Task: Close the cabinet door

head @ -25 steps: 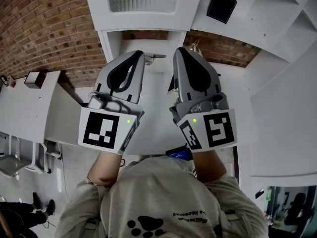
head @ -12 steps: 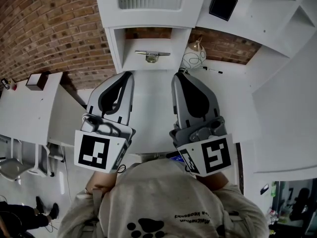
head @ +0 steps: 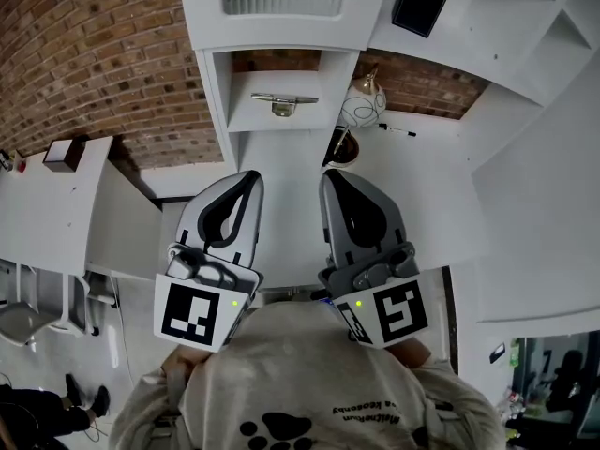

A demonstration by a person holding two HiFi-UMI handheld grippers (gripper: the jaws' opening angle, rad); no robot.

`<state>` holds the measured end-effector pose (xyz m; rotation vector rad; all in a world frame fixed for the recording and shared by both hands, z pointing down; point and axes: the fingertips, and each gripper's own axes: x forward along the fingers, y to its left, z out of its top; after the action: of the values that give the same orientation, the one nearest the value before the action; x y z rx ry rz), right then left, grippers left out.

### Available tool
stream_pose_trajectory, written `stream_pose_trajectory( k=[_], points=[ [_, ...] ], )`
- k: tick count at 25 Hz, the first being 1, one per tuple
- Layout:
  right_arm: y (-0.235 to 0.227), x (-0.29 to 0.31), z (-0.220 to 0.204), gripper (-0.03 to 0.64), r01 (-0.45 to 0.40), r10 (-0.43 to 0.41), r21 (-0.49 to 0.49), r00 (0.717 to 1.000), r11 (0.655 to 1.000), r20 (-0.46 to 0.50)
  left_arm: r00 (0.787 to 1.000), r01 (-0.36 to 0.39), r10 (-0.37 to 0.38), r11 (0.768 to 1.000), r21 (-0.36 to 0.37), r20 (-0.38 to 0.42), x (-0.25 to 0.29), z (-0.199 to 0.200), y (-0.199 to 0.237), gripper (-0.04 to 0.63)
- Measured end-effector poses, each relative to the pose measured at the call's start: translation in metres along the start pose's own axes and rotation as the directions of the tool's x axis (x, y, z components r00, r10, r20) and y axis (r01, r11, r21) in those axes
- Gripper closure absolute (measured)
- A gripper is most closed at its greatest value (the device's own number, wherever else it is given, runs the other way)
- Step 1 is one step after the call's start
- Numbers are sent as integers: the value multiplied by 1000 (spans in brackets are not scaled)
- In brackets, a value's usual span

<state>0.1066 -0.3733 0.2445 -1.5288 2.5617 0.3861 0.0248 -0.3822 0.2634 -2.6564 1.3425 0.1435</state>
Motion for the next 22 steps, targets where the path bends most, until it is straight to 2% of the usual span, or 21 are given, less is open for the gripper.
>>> stream_pose_trajectory(
  k=[9, 22],
  points=[
    [18, -4, -31, 598, -30, 33, 40, 996, 999, -78, 998, 39, -40, 999, -16, -48, -5, -27, -15, 588],
    [18, 0, -30, 598, 14, -12, 26, 998, 1000, -63, 999, 36, -37, 999, -25, -28, -10, -27, -7, 588]
  ],
)
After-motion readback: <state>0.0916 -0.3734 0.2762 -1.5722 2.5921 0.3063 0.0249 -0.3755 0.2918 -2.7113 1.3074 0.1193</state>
